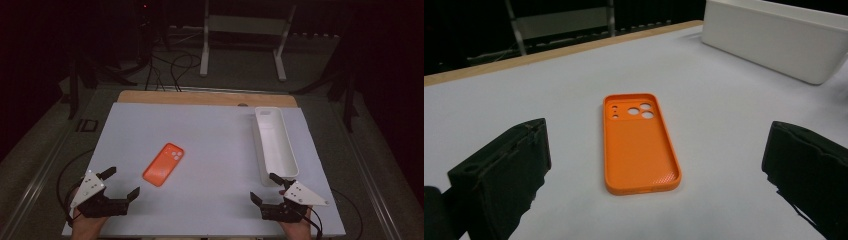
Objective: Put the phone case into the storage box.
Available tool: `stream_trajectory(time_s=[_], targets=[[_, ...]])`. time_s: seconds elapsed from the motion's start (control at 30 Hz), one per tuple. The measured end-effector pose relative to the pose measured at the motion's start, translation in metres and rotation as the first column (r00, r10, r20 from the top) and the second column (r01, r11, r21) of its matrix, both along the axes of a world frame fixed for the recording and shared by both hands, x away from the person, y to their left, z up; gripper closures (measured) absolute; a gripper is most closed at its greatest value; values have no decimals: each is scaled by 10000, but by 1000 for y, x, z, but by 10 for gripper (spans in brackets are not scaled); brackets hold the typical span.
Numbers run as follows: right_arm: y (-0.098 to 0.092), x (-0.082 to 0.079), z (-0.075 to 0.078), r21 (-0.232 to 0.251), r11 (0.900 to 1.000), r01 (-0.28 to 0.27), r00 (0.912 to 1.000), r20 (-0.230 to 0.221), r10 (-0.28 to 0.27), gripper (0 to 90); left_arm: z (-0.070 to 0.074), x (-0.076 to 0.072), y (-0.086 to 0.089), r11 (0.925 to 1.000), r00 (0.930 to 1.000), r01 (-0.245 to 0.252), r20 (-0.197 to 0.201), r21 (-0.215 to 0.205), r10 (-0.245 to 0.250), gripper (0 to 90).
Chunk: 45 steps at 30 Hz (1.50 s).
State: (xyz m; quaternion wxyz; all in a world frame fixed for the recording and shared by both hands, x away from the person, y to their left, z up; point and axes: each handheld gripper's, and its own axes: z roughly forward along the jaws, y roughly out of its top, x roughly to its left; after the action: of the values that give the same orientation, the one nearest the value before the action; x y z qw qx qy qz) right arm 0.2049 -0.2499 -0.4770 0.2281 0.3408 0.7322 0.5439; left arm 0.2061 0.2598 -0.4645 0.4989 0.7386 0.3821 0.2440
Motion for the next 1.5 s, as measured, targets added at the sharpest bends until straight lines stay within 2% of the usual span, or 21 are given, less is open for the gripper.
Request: stream_trajectory(time_s=[0.57, 0.87, 1.5], targets=[[5, -2, 0, -23, 10000, 4, 10000, 90, -3, 88, 2, 2, -2, 9991, 9995, -264, -172, 316, 270, 3], [-2, -1, 2, 40, 9998, 197, 9997, 175, -198, 88, 7, 14, -12, 9969, 9962, -471, -708, 628, 515, 3], [-4, -2, 3, 149, 9992, 376, 9991, 205, -379, 88, 13, 32, -27, 9944, 9944, -480, -898, 944, 566, 3]])
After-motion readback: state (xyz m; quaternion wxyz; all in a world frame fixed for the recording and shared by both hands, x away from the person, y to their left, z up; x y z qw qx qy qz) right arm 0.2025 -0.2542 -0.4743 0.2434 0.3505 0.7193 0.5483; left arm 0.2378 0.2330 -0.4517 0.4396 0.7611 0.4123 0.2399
